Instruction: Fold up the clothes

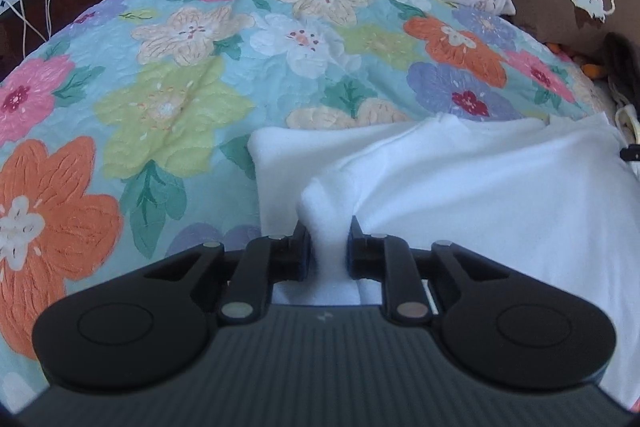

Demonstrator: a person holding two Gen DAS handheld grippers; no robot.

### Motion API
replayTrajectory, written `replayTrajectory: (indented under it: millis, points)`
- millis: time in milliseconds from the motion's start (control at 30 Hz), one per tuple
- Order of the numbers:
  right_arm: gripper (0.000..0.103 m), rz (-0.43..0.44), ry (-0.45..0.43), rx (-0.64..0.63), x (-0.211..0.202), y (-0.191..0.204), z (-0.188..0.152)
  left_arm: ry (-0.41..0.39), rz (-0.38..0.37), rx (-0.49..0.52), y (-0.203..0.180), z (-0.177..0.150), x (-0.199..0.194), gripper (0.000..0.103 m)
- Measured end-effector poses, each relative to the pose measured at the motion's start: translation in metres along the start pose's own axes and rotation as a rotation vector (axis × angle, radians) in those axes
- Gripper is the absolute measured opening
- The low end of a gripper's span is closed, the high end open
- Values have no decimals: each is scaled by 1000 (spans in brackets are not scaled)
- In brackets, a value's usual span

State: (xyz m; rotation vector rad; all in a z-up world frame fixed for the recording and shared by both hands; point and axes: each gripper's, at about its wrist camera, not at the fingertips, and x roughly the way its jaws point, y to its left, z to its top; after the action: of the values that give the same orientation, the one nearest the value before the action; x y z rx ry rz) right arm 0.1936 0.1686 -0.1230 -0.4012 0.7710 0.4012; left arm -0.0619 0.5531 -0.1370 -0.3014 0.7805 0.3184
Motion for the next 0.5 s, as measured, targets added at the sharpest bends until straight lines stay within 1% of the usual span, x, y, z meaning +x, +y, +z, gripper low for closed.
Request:
replayTrajectory:
  millis: [33, 67, 100, 167, 200, 267, 367, 400, 433, 500]
  points:
    - [24, 6, 1, 22, -1, -4, 1, -8, 1, -8, 2, 0, -2, 23]
    - [25, 12, -4, 47, -4, -9, 1, -16, 2, -16, 4, 0, -5, 25]
    - [32, 22, -8, 77, -7, -15, 0, -24, 3, -24, 6, 0, -7, 25]
    - [34, 52, -7, 146, -13, -26, -5, -31, -8, -23, 6, -2, -12, 25]
    - [35, 72, -2, 185, -17, -31, -9, -22, -12, -26, 6, -4, -15, 26]
    - [35, 157, 24, 270, -24, -43, -25, -11, -19, -50, 7, -10, -23, 29]
    - [36, 266, 49, 385, -41, -56, -58, 3, -17, -71, 8, -24, -44, 36]
    - [36, 289, 49, 412, -47, -59, -68, 8, -12, -71, 7, -28, -51, 38]
    - [36, 310, 49, 431, -52, -61, -77, 14, -7, -71, 7, -32, -59, 43]
    - [36, 355, 55, 441, -63, -62, -90, 34, 6, -71, 3, -38, -71, 44]
